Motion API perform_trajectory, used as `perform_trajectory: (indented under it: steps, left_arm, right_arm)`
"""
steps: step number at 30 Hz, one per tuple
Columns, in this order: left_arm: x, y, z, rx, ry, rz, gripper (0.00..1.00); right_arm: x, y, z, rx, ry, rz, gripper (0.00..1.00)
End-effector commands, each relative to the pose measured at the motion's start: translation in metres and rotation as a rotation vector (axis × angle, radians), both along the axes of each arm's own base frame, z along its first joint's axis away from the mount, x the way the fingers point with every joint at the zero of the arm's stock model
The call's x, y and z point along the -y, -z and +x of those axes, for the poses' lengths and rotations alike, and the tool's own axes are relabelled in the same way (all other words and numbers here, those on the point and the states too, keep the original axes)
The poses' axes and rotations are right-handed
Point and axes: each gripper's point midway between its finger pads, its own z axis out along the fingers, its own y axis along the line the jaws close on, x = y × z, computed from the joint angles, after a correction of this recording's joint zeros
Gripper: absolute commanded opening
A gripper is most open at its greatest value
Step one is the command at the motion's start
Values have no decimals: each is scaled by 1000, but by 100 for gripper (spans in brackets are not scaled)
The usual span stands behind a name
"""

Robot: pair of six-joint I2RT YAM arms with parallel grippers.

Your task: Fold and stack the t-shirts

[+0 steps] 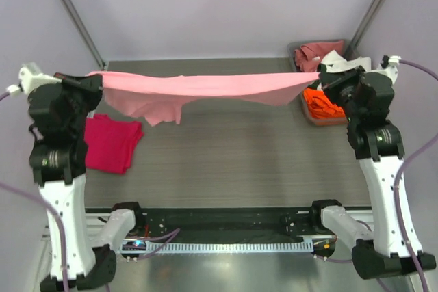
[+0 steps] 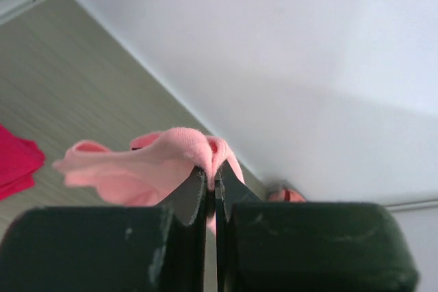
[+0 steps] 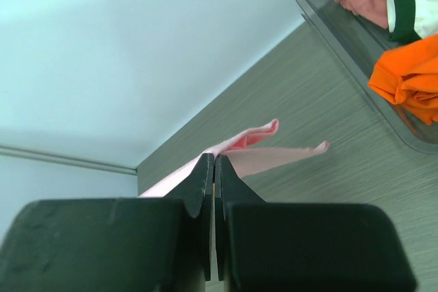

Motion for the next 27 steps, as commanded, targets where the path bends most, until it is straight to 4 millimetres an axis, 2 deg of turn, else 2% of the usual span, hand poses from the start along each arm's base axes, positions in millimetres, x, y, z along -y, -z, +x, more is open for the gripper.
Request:
perform_trajectory:
  steps: [1, 2, 4, 5, 6, 8, 10, 12, 14, 15, 16, 17, 19, 20, 21, 22, 23, 24, 25, 26, 27]
  left_arm:
    - [-7, -7, -48, -21, -37, 67, 0]
    - [-6, -20, -55, 8, -35, 71, 0]
    - [-3, -22, -56, -4, -17, 71, 0]
    - [1, -31, -57, 14, 6, 69, 0]
    - [3, -26, -48, -12, 21, 61, 0]
    - [6, -23, -39, -30, 42, 51, 0]
    - [9, -11, -23, -74, 62, 34, 0]
    - [11, -1, -9, -103, 79, 27, 0]
    - [11, 18, 14, -161, 90, 12, 0]
    - [12, 21, 26, -162, 101, 6, 0]
    - [11, 32, 42, -197, 104, -8, 0]
    - [10, 37, 52, -210, 103, -13, 0]
    - [15, 42, 80, -226, 143, -40, 0]
    - [16, 40, 90, -218, 154, -44, 0]
    - [18, 34, 98, -204, 165, -43, 0]
    - [18, 17, 107, -162, 174, -48, 0]
    - [17, 16, 124, -163, 177, -49, 0]
    - [16, 14, 136, -160, 177, -48, 0]
    - [18, -25, 139, -77, 187, -39, 0]
    - [17, -5, 164, -139, 193, -58, 0]
    - [18, -9, 173, -133, 202, -63, 0]
  right_arm:
    - [4, -34, -46, 66, -12, -49, 1]
    - [7, -39, -52, 76, -2, -63, 1]
    - [13, -53, -67, 102, 24, -80, 1]
    - [16, -57, -71, 109, 33, -95, 1]
    - [18, -65, -75, 125, 42, -100, 1]
    - [23, -68, -71, 120, 70, -113, 1]
    - [24, -71, -64, 116, 74, -117, 1]
    - [21, -59, -44, 70, 61, -117, 1]
    - [16, -41, -19, 14, 44, -110, 1]
    - [14, -39, -8, 14, 41, -103, 1]
    - [13, -35, 0, 2, 35, -97, 1]
    - [10, -24, 19, -22, 29, -95, 1]
    - [7, -17, 36, -39, 21, -79, 1]
    - [4, -10, 56, -57, 15, -76, 1]
    - [4, -8, 65, -63, 16, -70, 1]
    - [2, -6, 76, -69, 14, -67, 1]
    - [1, -23, 85, -37, 11, -62, 1]
    - [0, -10, 105, -75, 4, -69, 1]
    - [2, -12, 114, -72, 11, -65, 1]
    - [3, -35, 119, -28, 12, -56, 1]
    - [1, -25, 135, -54, -7, -47, 1]
